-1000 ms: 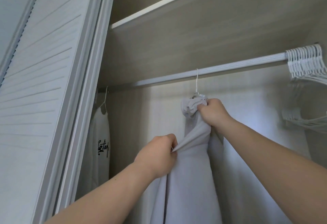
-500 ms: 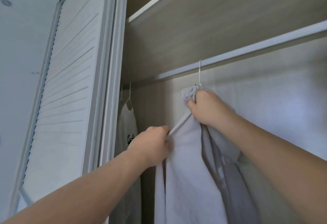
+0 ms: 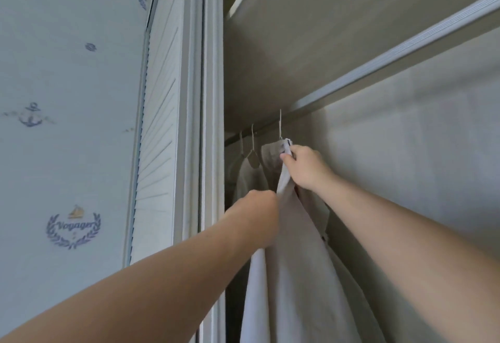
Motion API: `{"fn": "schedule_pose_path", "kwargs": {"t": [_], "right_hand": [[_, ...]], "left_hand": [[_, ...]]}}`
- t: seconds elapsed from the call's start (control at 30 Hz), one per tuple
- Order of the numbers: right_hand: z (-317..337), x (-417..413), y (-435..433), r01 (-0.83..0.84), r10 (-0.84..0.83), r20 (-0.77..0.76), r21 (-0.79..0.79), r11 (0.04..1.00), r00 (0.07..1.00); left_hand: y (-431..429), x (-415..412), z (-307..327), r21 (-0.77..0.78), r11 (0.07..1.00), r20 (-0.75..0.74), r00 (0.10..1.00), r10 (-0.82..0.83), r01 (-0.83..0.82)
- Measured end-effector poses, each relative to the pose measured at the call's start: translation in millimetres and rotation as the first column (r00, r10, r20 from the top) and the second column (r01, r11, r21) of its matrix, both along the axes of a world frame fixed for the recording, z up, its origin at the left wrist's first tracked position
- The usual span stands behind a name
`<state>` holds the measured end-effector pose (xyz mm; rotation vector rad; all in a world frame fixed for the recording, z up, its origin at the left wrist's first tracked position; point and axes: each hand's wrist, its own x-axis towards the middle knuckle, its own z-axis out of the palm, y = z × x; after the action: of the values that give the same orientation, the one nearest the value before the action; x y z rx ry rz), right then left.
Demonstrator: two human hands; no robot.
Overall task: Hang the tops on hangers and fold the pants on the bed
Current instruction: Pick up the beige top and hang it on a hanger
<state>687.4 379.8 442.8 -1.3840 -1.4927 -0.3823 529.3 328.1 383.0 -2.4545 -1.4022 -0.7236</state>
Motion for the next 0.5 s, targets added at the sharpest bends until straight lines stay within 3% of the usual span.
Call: {"fn": "schedule_pose_path", "kwargs": {"t": [0.23, 0.37, 0.5], "right_hand": [[6.5, -23.2, 76.2, -0.102, 0.095, -0.082, -0.086, 0.991, 0.992], [6.9, -28.2, 109.1, -0.128, 0.116, -0.073, -0.182, 0.975, 0.991], [3.2, -22.7, 122.0, -0.157, 0.138, -0.108, -0.191, 0.969, 0.984]], "left_hand": [[18.9, 4.2, -2.2, 0.092, 0.981, -0.134, 0.974, 0.182, -0.170], [30.9, 3.8, -3.3, 0.108, 0.960, -0.288, 0.917, 0.278, -0.257], [32.1, 1.5, -1.7, 0.088, 0.965, -0.376, 0.889, 0.262, -0.247]]}}
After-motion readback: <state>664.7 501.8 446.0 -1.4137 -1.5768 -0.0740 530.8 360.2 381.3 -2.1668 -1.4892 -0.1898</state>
